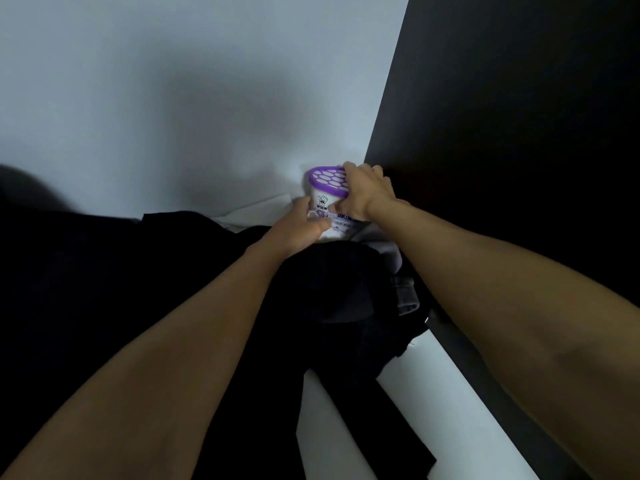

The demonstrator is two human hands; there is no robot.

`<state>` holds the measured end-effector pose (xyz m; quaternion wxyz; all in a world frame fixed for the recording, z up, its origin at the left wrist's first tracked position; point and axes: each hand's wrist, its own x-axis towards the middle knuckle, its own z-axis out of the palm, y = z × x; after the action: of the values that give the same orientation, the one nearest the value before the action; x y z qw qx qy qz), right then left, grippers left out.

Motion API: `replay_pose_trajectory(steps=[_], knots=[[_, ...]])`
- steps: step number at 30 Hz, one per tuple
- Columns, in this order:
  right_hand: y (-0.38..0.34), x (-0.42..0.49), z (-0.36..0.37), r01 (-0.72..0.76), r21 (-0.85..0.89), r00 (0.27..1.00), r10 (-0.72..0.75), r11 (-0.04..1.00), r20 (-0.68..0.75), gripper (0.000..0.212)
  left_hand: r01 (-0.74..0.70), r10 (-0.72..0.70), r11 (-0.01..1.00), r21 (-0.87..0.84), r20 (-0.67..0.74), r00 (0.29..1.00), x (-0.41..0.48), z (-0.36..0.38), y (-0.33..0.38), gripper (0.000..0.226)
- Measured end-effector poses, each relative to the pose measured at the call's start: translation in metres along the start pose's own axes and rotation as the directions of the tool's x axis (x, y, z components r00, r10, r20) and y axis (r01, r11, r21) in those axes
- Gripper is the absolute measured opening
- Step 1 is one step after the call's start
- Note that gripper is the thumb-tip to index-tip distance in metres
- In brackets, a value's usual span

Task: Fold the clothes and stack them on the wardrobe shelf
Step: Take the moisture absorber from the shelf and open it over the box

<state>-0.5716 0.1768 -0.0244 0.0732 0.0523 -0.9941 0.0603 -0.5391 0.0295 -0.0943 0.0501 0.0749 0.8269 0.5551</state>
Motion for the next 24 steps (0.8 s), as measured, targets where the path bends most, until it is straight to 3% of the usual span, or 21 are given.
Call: replay_pose_trajectory(steps=[3, 6, 10, 14, 19, 24], knots=[[-0.006, -0.011, -0.037, 0.004, 0.032, 0.998, -0.002, 0.999, -0.055, 0.077, -0.063, 0.063, 0.998, 0.004, -0.136, 0.989, -0.020, -0.006, 0.025, 0.043], [-0.013, -0.032, -0.075, 0.083, 0.079, 0.993, -0.076, 0.993, -0.095, 0.078, -0.070, 0.030, 0.981, -0.182, -0.214, 0.976, -0.046, -0.015, 0.058, 0.032], [-0.027, -0.074, -0.120, 0.288, 0.091, 0.957, -0.282, 0.953, -0.074, 0.069, 0.032, -0.123, 0.920, -0.390, -0.212, 0.969, -0.093, -0.028, 0.100, 0.051], [-0.041, -0.126, -0.151, 0.427, 0.082, 0.903, -0.429, 0.901, 0.016, 0.058, 0.117, -0.229, 0.828, -0.549, -0.141, 0.963, -0.153, -0.037, 0.118, 0.050], [-0.047, -0.194, -0.148, 0.530, 0.107, 0.845, -0.535, 0.841, 0.016, 0.063, 0.078, -0.296, 0.793, -0.604, -0.271, 0.916, -0.234, -0.022, 0.115, 0.054], [-0.037, -0.269, -0.131, 0.479, 0.568, 0.839, -0.540, 0.670, -0.071, 0.064, -0.022, -0.376, 0.743, -0.669, -0.445, 0.813, -0.325, 0.010, 0.103, 0.053]])
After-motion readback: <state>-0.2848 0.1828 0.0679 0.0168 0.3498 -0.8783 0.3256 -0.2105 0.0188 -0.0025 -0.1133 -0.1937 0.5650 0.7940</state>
